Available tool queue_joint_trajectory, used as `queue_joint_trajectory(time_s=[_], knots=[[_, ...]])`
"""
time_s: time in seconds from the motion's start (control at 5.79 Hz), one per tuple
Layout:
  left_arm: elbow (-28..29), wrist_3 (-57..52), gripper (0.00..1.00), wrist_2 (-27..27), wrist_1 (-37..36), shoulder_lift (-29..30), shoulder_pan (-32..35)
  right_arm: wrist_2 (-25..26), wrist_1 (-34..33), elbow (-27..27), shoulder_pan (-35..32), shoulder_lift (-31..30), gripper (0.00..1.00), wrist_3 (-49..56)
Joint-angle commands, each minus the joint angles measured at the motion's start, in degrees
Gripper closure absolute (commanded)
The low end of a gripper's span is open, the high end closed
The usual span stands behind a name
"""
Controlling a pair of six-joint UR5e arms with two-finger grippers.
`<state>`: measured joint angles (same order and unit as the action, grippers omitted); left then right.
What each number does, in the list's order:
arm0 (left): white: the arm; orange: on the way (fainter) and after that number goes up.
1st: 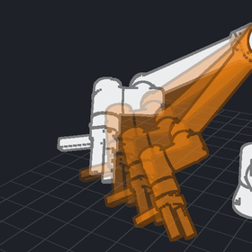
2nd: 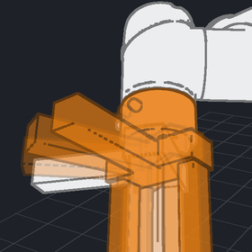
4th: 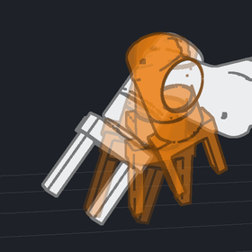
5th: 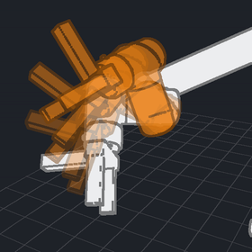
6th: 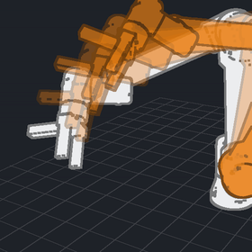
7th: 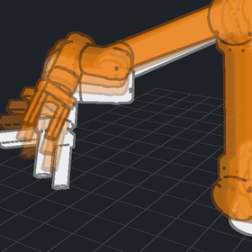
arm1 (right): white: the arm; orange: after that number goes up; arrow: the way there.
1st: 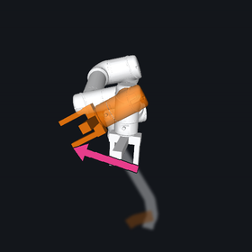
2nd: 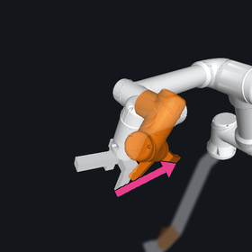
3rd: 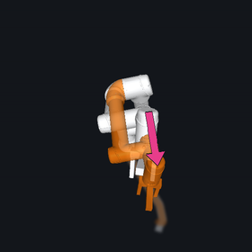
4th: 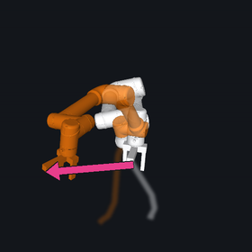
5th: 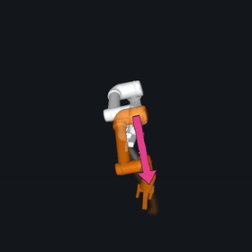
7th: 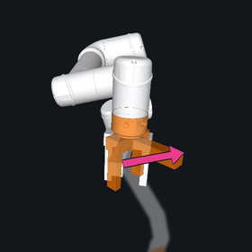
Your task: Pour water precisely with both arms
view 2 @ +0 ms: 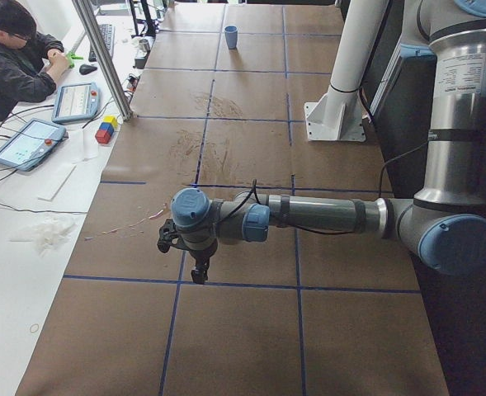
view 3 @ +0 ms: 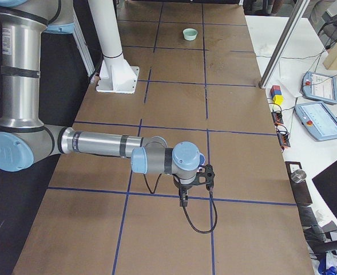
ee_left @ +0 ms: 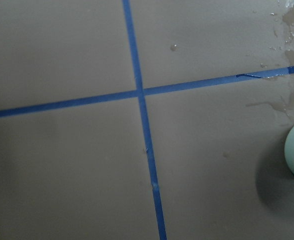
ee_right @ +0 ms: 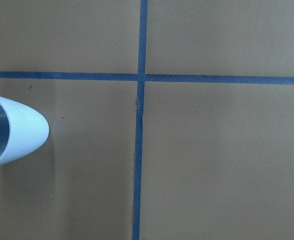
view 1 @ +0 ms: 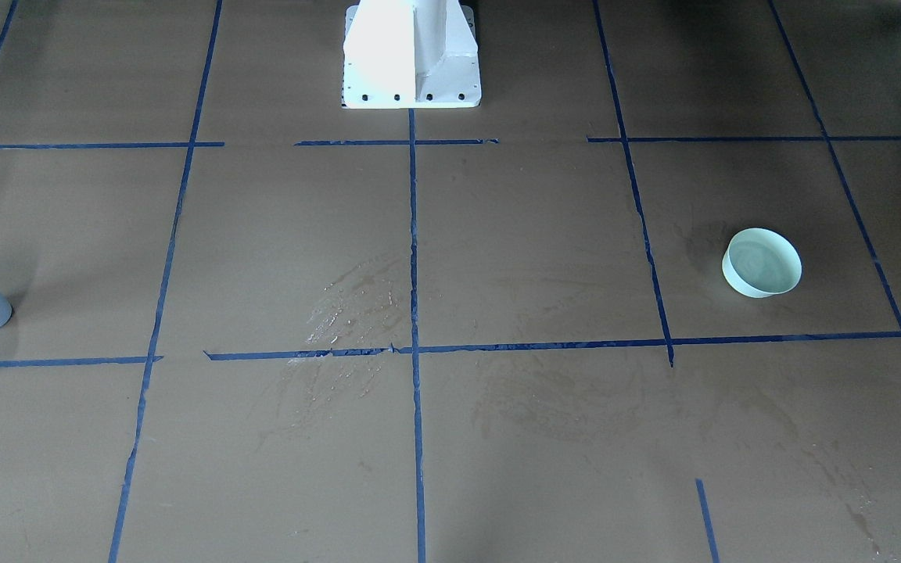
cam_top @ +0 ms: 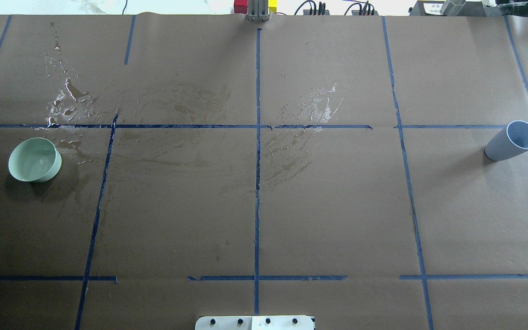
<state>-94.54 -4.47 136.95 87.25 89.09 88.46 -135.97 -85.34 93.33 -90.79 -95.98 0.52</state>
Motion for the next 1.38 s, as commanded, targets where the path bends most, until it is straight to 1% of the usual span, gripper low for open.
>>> queue_joint_trajectory(time_s=[0.0, 0.17, 0.35, 0.52, 1.21], knots=[[-1.96, -0.71, 0.0, -0.02, -3.23, -2.67, 1.8, -0.17, 0.0, -0.07, 0.0, 0.0, 0.0, 0.01], [-2.22, -0.63, 0.0, -0.02, -3.23, -2.96, 1.8, -0.17, 0.18, -0.07, 0.0, 0.0, 0.0, 0.01], [-2.49, -0.89, 0.0, -1.94, -3.14, -2.87, 1.63, 0.0, 1.13, -0.6, 0.0, 0.0, 0.0, 0.09], [-2.14, -0.28, 0.0, -2.74, -2.27, -2.96, 1.63, 0.01, 1.23, -0.52, 0.0, -0.09, 0.0, 0.09], [-2.84, -0.71, 0.0, -2.92, -2.0, -2.96, 1.36, 0.01, 1.49, -0.69, 0.18, -0.17, 0.0, 0.09]])
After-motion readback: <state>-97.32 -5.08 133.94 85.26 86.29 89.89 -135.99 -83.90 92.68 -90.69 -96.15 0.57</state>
